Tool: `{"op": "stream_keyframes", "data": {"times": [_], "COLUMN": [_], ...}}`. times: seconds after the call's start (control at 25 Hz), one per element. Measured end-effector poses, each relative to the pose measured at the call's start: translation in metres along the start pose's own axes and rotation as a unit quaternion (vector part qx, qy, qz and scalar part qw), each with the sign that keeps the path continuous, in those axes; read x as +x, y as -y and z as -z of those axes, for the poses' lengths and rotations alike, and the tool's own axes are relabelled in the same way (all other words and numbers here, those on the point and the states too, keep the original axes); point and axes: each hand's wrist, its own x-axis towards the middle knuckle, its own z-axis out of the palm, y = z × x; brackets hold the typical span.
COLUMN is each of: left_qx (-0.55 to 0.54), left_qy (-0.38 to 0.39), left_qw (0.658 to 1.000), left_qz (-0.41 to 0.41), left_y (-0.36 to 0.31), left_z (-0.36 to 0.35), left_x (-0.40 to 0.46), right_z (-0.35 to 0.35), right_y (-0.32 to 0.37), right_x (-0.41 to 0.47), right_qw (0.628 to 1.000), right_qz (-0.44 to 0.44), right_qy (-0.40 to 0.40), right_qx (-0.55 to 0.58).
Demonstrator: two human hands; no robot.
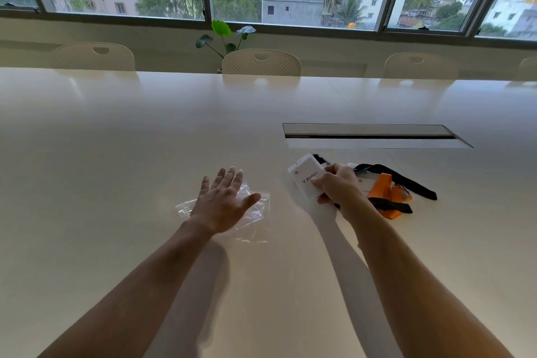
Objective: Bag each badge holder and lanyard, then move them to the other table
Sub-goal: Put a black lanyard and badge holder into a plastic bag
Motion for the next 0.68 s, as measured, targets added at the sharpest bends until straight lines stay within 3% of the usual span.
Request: {"op": "stream_keyframes", "data": {"times": [0.16,0.36,0.48,0.68], "left_qx": [-0.139,-0.341,-0.422,-0.466], "left_qy": [-0.068,-0.087,-0.076,-0.073], "left_qw": [0.986,0.932,0.897,0.877], "left_qz": [-0.063,-0.086,-0.108,-0.094], "left_y": [-0.024,-0.060,-0.074,-0.094], "left_z": [0.016,0.027,0.030,0.029], "left_x": [0.011,0.019,0.020,0.013], "right_z": [0.007,0.018,0.023,0.025], "right_y": [0.017,0.031,0.036,0.041], "right_x": [-0.013,-0.033,-0.036,-0.039], "right_qw": [0.990,0.955,0.935,0.925], "right_qz": [0.010,0.060,0.069,0.081], "right_qy": [0.091,0.215,0.238,0.227], "right_qx": [0.109,0.197,0.253,0.295]}}
